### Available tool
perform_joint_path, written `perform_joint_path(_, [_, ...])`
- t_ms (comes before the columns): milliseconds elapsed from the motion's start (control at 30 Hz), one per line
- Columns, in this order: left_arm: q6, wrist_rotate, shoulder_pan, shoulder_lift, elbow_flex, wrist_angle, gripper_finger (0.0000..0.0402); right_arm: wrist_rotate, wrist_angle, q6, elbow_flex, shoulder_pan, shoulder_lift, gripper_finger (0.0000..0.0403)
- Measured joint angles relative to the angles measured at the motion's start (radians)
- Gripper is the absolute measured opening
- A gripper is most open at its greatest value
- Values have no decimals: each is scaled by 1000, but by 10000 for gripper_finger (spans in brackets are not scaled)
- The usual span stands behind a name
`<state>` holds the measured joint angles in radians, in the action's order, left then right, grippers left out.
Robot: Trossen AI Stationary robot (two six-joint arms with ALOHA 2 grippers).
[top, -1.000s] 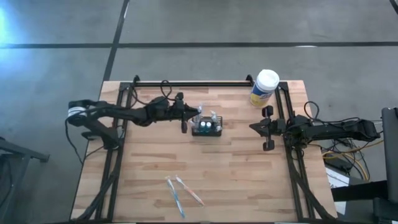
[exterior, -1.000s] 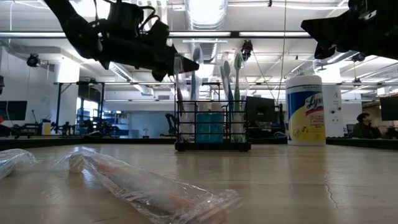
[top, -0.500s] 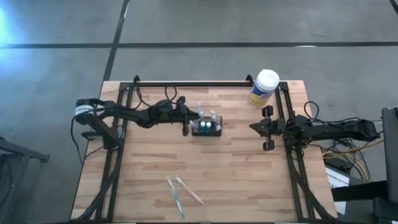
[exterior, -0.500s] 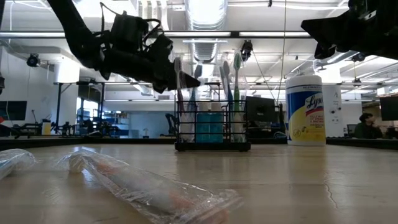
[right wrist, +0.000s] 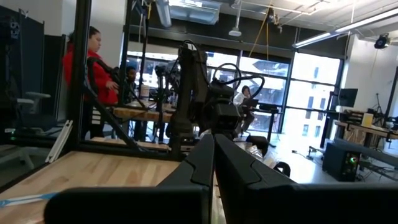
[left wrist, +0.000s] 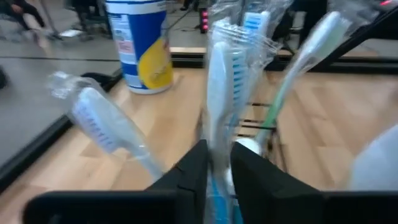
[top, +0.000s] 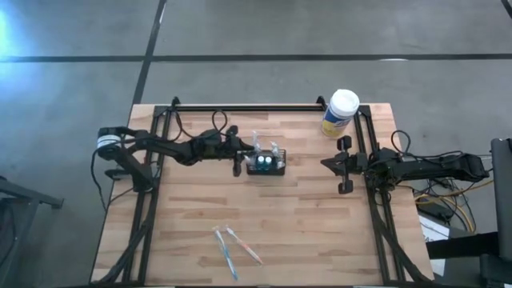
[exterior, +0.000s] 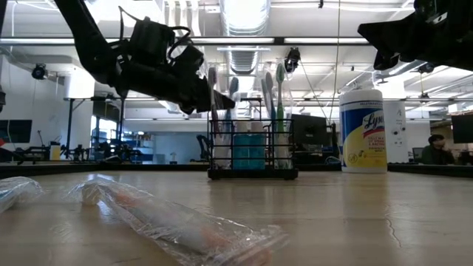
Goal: Pick & Place toothbrushing station
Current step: Put the right blue toothbrush into the black organizer, then put the orange toothbrush into the black organizer
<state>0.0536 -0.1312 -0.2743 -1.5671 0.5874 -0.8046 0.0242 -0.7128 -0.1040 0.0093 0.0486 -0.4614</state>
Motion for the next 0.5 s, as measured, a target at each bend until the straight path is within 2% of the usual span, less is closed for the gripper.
perform_joint_path(100, [-28, -45, -3, 0, 4, -3, 103, 0, 0, 0, 0, 0, 0, 8])
perform_joint_path(267, [-29, -53, -3, 24, 5, -6, 177, 0, 1, 0, 0, 0, 0, 8])
perform_joint_path(500, [-38, -52, -4, 168, -23, 50, 262, 0, 6, 0, 0, 0, 0, 8])
